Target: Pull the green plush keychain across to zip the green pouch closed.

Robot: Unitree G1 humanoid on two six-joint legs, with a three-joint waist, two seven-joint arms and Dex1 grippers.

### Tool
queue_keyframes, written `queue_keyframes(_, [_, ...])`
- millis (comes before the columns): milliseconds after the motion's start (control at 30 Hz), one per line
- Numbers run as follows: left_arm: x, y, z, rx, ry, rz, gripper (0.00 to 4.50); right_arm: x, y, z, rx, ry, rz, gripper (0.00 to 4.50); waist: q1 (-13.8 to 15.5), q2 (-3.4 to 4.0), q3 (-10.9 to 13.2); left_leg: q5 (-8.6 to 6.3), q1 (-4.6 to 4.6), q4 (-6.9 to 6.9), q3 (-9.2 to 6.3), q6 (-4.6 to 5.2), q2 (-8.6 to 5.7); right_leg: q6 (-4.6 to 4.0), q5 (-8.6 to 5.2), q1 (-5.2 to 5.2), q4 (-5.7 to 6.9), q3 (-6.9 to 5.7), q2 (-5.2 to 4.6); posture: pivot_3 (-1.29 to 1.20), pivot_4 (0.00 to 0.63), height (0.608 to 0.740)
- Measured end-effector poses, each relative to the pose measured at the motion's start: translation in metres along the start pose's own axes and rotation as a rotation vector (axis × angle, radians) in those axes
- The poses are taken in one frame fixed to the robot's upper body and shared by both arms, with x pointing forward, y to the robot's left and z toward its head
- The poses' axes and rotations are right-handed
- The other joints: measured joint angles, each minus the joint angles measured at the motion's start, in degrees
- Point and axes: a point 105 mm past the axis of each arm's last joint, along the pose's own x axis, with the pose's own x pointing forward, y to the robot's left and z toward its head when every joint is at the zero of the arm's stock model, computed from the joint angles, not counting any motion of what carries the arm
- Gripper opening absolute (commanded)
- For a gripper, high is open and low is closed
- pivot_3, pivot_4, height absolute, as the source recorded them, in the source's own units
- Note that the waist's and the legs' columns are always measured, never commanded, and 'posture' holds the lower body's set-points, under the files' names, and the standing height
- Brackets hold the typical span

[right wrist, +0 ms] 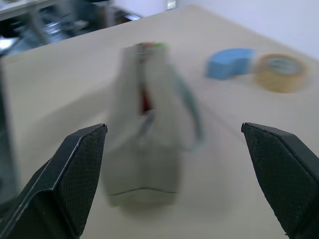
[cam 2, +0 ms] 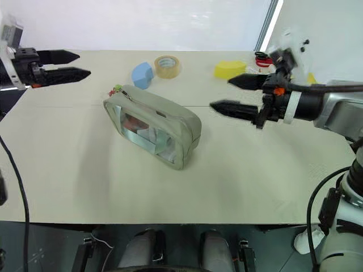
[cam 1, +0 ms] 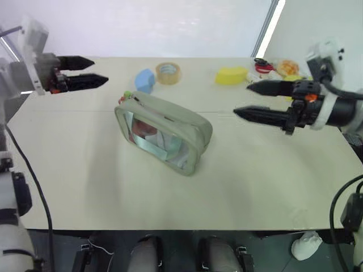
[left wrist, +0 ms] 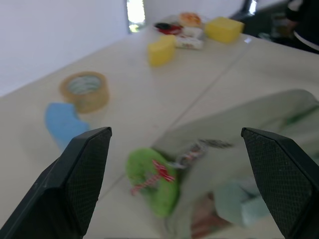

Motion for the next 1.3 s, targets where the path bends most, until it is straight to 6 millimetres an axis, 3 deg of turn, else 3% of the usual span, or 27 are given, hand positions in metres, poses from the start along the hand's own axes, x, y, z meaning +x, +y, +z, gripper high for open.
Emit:
queue_keyframes(100, [0.004, -0.001, -0.010, -0.005, 0.018, 0.000, 4.45, 0.007, 0.002, -0.008, 0.012, 0.037, -0.006, 4.50, 0.30, -0.05, 0.03, -0.01, -0.07, 0.15, 0.02, 0.03, -0.03, 0.01, 0.00, -0.02, 0.01, -0.01, -0.03, 0.00, 0.150, 0.740])
queue_keyframes(300, [0.004, 0.008, -0.014, 0.007, 0.020, 0.061, 4.45, 0.011, -0.007, -0.007, -0.008, 0.039, -0.061, 4.50, 0.01, -0.07, 0.03, -0.01, -0.12, 0.09, 0.07, 0.02, -0.03, 0.01, 0.00, -0.10, 0.03, -0.01, -0.01, 0.00, 0.150, 0.740])
queue_keyframes(400, [0.004, 0.009, -0.013, 0.023, 0.017, 0.062, 4.45, 0.021, -0.014, -0.007, -0.017, 0.044, -0.098, 4.50, -0.22, -0.07, 0.03, 0.00, -0.09, 0.11, 0.09, 0.00, -0.02, 0.01, 0.00, -0.14, 0.07, 0.00, -0.01, 0.00, 0.150, 0.740])
queue_keyframes(467, [0.005, 0.007, -0.013, 0.029, 0.022, 0.052, 4.45, 0.038, -0.016, 0.006, -0.019, 0.000, -0.109, 4.50, -0.63, -0.06, 0.03, 0.03, -0.07, 0.10, 0.10, -0.05, 0.02, 0.01, 0.00, -0.21, 0.16, 0.03, 0.03, 0.00, 0.150, 0.740])
queue_keyframes(567, [0.014, -0.005, -0.005, 0.065, 0.024, 0.002, 4.45, 0.063, -0.013, 0.021, -0.015, -0.037, -0.115, 4.50, -0.38, -0.06, 0.04, 0.04, -0.14, 0.04, 0.10, -0.07, 0.02, 0.01, 0.00, -0.26, 0.32, 0.03, 0.03, 0.00, 0.150, 0.740])
queue_keyframes(733, [0.028, -0.043, 0.014, 0.101, -0.003, -0.157, 4.45, 0.103, 0.013, 0.020, 0.003, -0.023, -0.008, 4.50, -0.06, -0.07, 0.04, 0.02, -0.25, 0.13, 0.07, -0.03, -0.02, 0.01, 0.00, -0.25, 0.30, 0.03, -0.02, 0.00, 0.150, 0.740])
queue_keyframes(833, [0.032, -0.073, 0.022, 0.141, 0.002, -0.293, 4.45, 0.121, 0.033, 0.010, -0.022, 0.041, 0.082, 4.50, -0.20, -0.07, 0.04, 0.02, -0.23, 0.13, 0.02, -0.03, -0.01, 0.01, 0.00, -0.24, 0.31, 0.03, 0.00, 0.00, 0.150, 0.740])
queue_keyframes(900, [0.032, -0.082, 0.026, 0.161, 0.004, -0.328, 4.45, 0.128, 0.041, -0.008, -0.058, 0.115, 0.117, 4.50, -0.18, -0.07, 0.04, 0.02, -0.22, 0.12, -0.05, -0.03, -0.02, 0.01, 0.00, -0.24, 0.30, 0.03, 0.00, 0.00, 0.150, 0.740])
queue_keyframes(967, [0.032, -0.084, 0.026, 0.149, 0.006, -0.332, 4.50, 0.132, 0.036, -0.028, -0.091, 0.185, 0.093, 3.97, -0.12, -0.07, 0.04, 0.01, -0.22, 0.15, -0.04, -0.02, -0.05, 0.01, 0.00, -0.23, 0.28, 0.03, -0.01, 0.00, 0.150, 0.740])
queue_keyframes(1033, [0.029, -0.083, 0.025, 0.156, 0.021, -0.323, 4.50, 0.132, 0.024, -0.045, -0.146, 0.250, 0.045, 3.11, -0.21, -0.07, 0.04, 0.01, -0.22, 0.15, -0.05, -0.01, -0.04, 0.01, 0.00, -0.22, 0.24, 0.03, -0.01, 0.00, 0.150, 0.740])
queue_keyframes(1233, [0.026, -0.081, 0.017, 0.168, 0.051, -0.304, 4.50, 0.124, 0.006, -0.049, -0.368, 0.272, 0.031, 0.04, -0.23, -0.06, 0.05, 0.01, -0.22, 0.12, -0.02, -0.02, -0.03, 0.01, 0.00, -0.26, 0.09, 0.05, 0.00, 0.00, 0.150, 0.740])
queue_keyframes(1300, [0.027, -0.078, 0.014, 0.172, 0.056, -0.285, 4.50, 0.120, -0.009, -0.044, -0.530, 0.277, 0.002, 0.04, -0.13, -0.07, 0.06, 0.01, -0.22, 0.17, 0.03, -0.01, -0.03, 0.01, 0.00, -0.24, 0.07, 0.04, 0.00, 0.00, 0.150, 0.740])
